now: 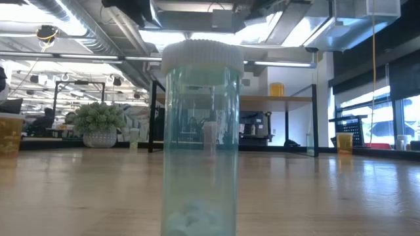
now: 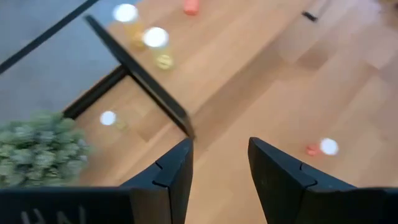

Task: Pick and place medicine bottles onto shelf by color
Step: Put the top pink pill bottle on the shelf aligned with the other pink pill bottle

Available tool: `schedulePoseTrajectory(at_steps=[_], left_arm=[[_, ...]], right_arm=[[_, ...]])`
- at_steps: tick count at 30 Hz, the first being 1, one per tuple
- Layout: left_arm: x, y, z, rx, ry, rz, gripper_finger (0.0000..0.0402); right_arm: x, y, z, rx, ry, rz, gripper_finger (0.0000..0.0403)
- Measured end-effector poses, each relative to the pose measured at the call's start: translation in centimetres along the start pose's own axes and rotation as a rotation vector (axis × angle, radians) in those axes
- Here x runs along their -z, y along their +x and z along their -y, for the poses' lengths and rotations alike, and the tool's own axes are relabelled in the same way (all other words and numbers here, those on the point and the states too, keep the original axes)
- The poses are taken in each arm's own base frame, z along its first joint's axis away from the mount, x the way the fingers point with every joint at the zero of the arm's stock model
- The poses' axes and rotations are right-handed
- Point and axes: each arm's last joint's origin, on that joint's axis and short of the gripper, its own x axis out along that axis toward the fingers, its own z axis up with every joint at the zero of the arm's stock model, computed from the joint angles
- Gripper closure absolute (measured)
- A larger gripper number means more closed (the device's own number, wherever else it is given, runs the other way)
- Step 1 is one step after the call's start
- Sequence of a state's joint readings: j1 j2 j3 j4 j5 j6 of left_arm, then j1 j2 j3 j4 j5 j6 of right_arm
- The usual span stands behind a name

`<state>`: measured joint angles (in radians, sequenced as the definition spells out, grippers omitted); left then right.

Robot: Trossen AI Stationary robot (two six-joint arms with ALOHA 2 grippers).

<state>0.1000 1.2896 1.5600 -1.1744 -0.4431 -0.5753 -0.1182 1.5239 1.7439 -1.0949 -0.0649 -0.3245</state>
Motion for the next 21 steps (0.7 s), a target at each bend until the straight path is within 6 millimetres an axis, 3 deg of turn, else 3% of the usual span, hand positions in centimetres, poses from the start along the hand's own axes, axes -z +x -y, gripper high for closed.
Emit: schedulePoseTrajectory(at_steps=[13, 21], left_arm=[[3.1, -2.7, 4.1, 0.180, 0.071, -0.024, 0.0253], [4.3, -3.8, 5.2, 0.240, 0.117, -0.033, 0.0253]], right_arm=[[0.7, -0.4, -3.4, -0.235, -0.049, -0.096, 0.0361], [0.0, 0.9, -5.7, -0.277, 0.079, -0.145, 0.0361]])
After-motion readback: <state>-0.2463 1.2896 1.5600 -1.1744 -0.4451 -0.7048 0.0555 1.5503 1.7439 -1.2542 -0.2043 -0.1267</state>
